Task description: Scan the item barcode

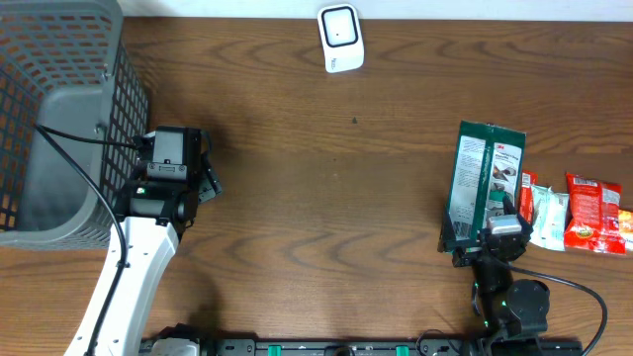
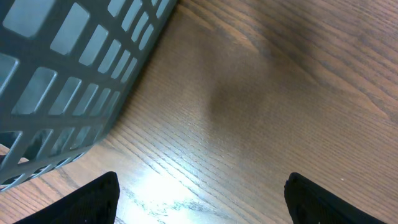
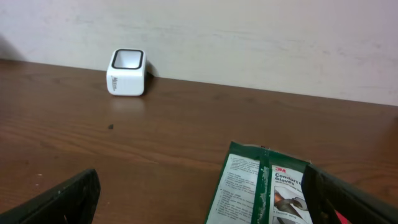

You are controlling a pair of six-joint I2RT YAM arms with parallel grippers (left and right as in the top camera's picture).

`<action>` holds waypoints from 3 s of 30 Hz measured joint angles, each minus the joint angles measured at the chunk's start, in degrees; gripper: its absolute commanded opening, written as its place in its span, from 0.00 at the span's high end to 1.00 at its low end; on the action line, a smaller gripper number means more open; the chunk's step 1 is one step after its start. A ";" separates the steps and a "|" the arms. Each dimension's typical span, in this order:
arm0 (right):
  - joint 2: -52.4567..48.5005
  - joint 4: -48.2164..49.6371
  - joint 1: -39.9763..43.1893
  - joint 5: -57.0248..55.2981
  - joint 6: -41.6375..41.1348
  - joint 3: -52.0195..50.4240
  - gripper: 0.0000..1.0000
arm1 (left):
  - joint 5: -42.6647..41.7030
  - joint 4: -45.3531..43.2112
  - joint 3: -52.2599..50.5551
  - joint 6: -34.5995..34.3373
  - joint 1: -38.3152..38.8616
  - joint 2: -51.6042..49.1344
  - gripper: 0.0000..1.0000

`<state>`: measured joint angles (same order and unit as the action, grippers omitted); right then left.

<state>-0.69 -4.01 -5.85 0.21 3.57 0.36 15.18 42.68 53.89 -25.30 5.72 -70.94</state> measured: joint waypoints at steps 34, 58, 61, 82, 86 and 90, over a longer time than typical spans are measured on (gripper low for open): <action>0.00 0.00 0.00 0.00 0.00 0.00 0.01 | 0.00 0.00 0.00 0.00 0.00 0.04 0.14; 0.00 0.02 0.00 0.00 0.00 0.00 0.01 | -0.02 0.90 -0.07 -0.02 -0.28 51.23 0.14; 0.00 -0.02 0.00 0.00 0.00 0.00 0.01 | 0.00 1.49 -0.07 -0.04 -1.53 56.68 0.14; 0.02 0.00 0.00 0.00 0.00 0.00 0.01 | 0.17 -6.01 -8.52 -0.24 -5.99 70.47 0.14; 0.00 0.00 0.00 0.00 0.00 0.00 0.01 | -1.33 -20.79 -13.84 -0.24 -5.99 70.47 0.14; 0.02 -0.02 0.00 0.00 0.00 0.00 0.01 | -4.52 -38.95 -21.70 -0.22 -5.99 70.51 0.14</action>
<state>-0.67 -4.03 -5.85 0.21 3.57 0.36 10.66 3.73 32.18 -25.52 -0.27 -0.43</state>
